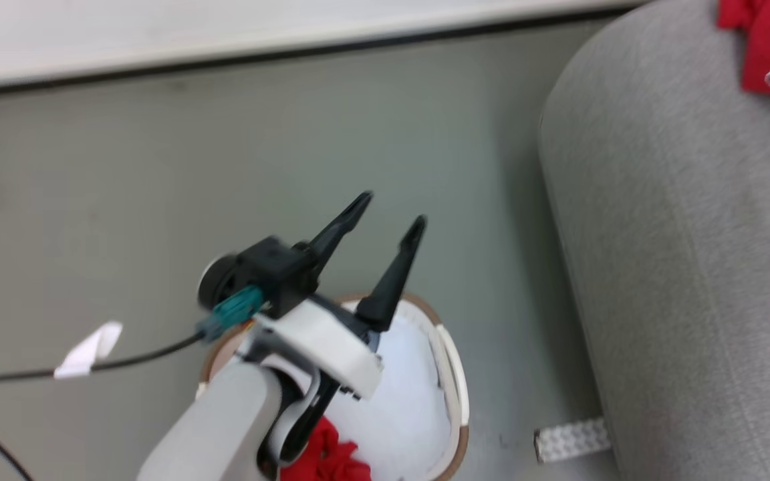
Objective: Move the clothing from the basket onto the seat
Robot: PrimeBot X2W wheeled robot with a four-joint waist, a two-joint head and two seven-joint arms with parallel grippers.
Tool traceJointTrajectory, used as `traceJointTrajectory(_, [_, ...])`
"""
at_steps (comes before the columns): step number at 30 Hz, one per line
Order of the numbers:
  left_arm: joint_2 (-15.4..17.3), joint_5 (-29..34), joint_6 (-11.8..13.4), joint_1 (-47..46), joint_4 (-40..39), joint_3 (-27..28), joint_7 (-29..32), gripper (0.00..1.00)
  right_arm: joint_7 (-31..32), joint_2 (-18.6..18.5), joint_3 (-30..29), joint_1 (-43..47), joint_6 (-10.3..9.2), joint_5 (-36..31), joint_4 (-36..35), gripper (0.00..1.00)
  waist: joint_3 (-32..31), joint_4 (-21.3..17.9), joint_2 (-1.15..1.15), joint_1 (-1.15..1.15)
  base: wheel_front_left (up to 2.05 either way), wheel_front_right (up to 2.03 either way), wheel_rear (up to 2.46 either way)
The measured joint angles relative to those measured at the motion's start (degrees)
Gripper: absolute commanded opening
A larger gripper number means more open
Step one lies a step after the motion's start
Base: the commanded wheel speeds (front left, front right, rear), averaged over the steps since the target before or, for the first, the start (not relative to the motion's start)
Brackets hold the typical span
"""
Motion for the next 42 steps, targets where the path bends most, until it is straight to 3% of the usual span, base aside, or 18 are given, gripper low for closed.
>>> traceJointTrajectory(9, [1.8,-2.8,6.1,12.0,2.6,5.2,-6.6,1.0,0.0,2.4,7.7,19.8,0.0,4.8,-14.1,1.0,-14.5,2.2,0.0,-0.02,0.0,0.0,0.0])
traceJointTrajectory(19, [5.5,-4.3,9.9,23.1,5.6,9.9,-11.4,1.0,-0.1,4.7,16.6,32.7,0.0,8.9,-15.3,1.0,-24.5,9.7,0.0,-0.02,0.0,0.0,0.0])
traceJointTrajectory(27, [5.9,-4.4,10.2,28.0,7.2,12.4,-13.7,1.0,-0.1,5.3,18.5,36.6,0.0,9.7,-13.9,1.0,-28.4,12.6,0.0,-0.01,0.0,0.0,0.0])
traceJointTrajectory(42, [4.0,-2.1,8.9,31.1,7.0,16.3,-14.1,1.0,-0.1,5.5,18.9,37.7,0.0,10.2,-11.2,1.0,-28.8,11.4,0.01,0.01,0.0,0.0,0.0])
